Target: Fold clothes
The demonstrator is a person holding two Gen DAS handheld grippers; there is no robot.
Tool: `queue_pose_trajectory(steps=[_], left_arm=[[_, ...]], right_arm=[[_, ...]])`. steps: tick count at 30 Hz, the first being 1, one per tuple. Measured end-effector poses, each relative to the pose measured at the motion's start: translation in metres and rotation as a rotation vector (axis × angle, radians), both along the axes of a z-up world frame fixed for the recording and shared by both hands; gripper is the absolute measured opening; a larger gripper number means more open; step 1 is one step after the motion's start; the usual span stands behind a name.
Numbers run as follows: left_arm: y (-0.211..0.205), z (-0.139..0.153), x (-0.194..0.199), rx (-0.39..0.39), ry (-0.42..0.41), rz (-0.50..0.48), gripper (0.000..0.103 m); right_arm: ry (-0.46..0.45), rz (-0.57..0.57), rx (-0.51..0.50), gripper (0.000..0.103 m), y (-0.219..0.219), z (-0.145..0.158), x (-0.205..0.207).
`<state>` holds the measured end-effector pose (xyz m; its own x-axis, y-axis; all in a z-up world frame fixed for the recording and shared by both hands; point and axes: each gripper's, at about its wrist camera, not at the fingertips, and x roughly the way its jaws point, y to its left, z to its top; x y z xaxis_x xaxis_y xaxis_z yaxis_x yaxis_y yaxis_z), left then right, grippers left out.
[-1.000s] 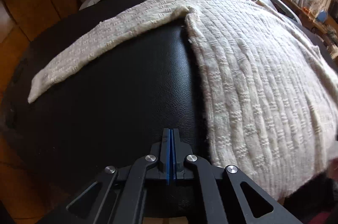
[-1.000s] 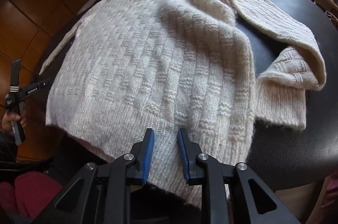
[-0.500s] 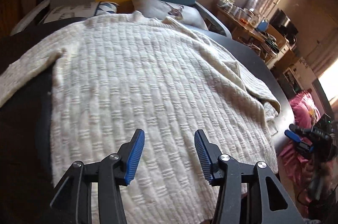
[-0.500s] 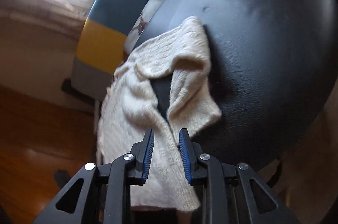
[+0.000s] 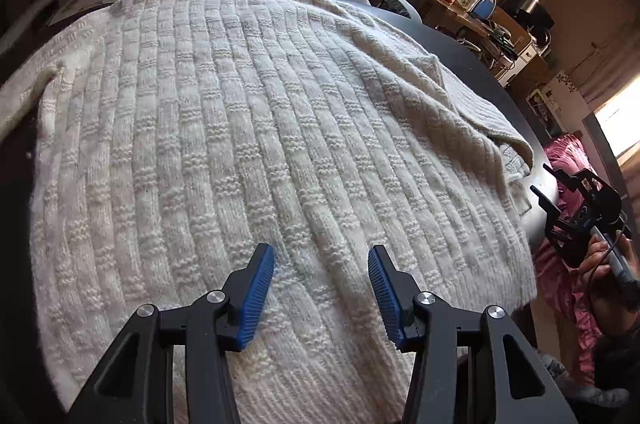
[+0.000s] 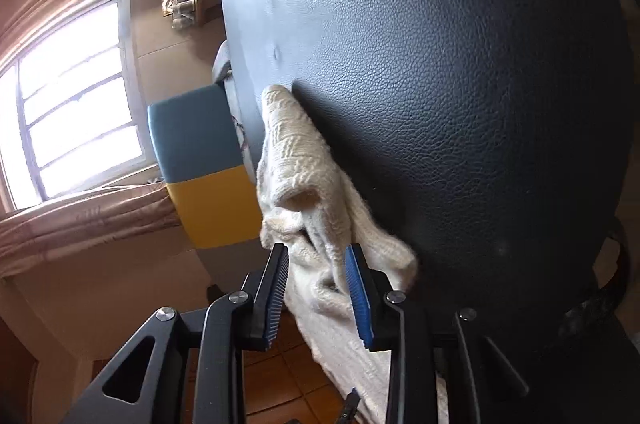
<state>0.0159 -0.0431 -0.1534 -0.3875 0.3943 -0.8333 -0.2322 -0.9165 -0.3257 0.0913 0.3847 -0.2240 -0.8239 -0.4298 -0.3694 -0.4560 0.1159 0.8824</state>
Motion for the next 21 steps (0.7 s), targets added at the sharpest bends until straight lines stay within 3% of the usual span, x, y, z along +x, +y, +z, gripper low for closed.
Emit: queue_pose_trajectory(steps=[9, 11, 12, 14, 16, 20, 21], left_arm=[[-0.007, -0.003, 0.001, 0.074, 0.007, -0.004, 0.058], [-0.010, -0.004, 0.001, 0.097, 0.005, 0.000, 0.059], [-0.011, -0.004, 0.000, 0.107, 0.003, 0.001, 0.059], [-0.012, -0.004, 0.001, 0.115, 0.004, 0.001, 0.060], [-0.012, -0.005, 0.002, 0.122, 0.005, 0.000, 0.060], [-0.011, -0.006, 0.002, 0.122, 0.012, -0.005, 0.060], [-0.011, -0.006, 0.001, 0.120, 0.014, -0.007, 0.061]], right_arm=[[-0.148, 0.031, 0.090, 0.032, -0.011, -0.001, -0.024], [-0.126, 0.073, 0.206, 0.031, -0.017, 0.007, -0.034], [-0.121, 0.126, 0.315, 0.029, -0.022, 0.016, -0.043], [-0.147, 0.232, 0.524, 0.012, -0.033, 0.030, -0.058], [-0.177, 0.333, 0.746, 0.006, -0.042, 0.047, -0.072], [-0.263, 0.542, 1.432, 0.006, -0.075, 0.098, -0.087], [-0.262, 0.628, 1.542, 0.006, -0.084, 0.102, -0.088]])
